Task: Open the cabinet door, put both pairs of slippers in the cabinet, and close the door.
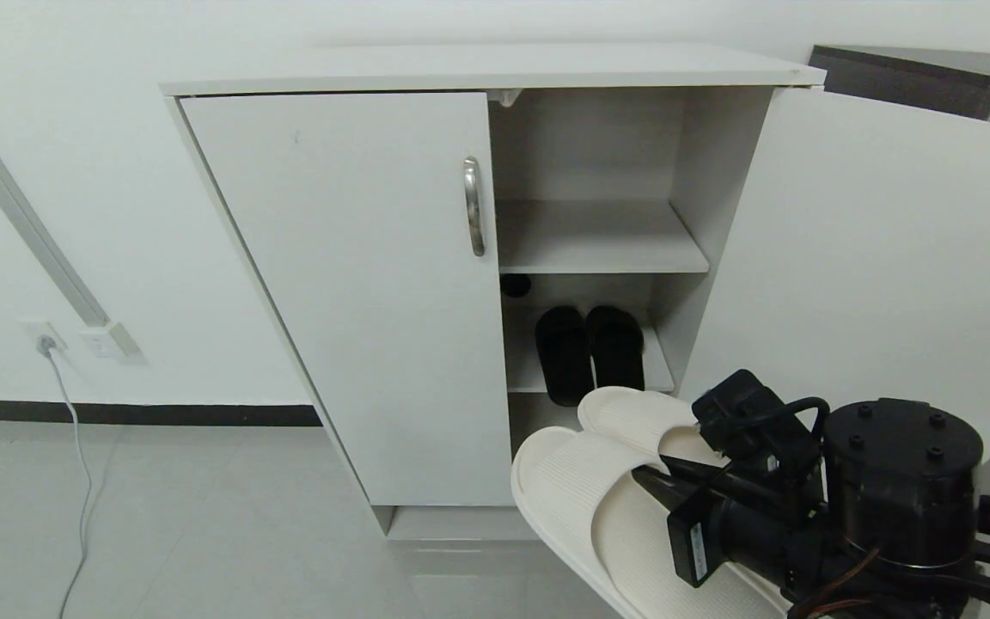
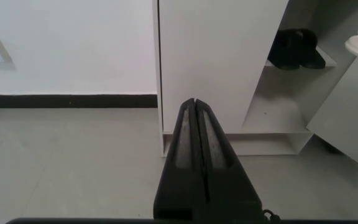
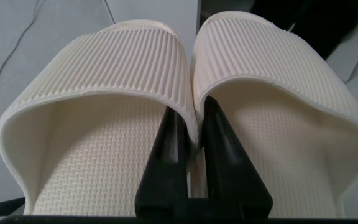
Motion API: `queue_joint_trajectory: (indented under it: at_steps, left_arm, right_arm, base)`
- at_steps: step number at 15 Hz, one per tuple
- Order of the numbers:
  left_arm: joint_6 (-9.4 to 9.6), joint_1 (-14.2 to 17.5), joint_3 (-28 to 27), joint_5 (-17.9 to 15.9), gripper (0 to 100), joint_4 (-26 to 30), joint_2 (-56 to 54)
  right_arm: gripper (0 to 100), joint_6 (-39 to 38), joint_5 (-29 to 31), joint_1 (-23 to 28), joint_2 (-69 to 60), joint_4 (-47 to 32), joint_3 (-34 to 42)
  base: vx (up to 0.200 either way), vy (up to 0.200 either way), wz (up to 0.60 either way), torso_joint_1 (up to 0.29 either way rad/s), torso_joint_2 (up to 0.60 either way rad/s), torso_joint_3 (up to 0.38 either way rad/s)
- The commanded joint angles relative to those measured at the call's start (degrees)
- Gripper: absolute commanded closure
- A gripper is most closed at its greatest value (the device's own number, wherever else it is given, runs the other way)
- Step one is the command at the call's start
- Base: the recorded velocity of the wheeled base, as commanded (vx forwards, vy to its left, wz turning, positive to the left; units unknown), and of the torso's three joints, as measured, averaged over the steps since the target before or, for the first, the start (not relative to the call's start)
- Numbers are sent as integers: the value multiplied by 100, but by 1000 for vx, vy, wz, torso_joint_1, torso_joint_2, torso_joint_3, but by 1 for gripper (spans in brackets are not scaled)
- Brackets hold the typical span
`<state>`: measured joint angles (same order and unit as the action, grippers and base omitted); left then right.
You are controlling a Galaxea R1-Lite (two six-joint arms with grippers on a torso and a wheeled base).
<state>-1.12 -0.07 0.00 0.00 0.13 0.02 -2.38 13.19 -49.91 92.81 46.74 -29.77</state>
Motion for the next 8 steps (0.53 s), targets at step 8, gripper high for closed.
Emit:
queue_joint_trajectory:
  at_steps: [8]
  left_arm:
    - [-2,-1,0,0,100,-5,6]
  right_arm:
    - [100,0,-1,-28,1,11,15]
  base:
    - [0,0,0,1,34,30]
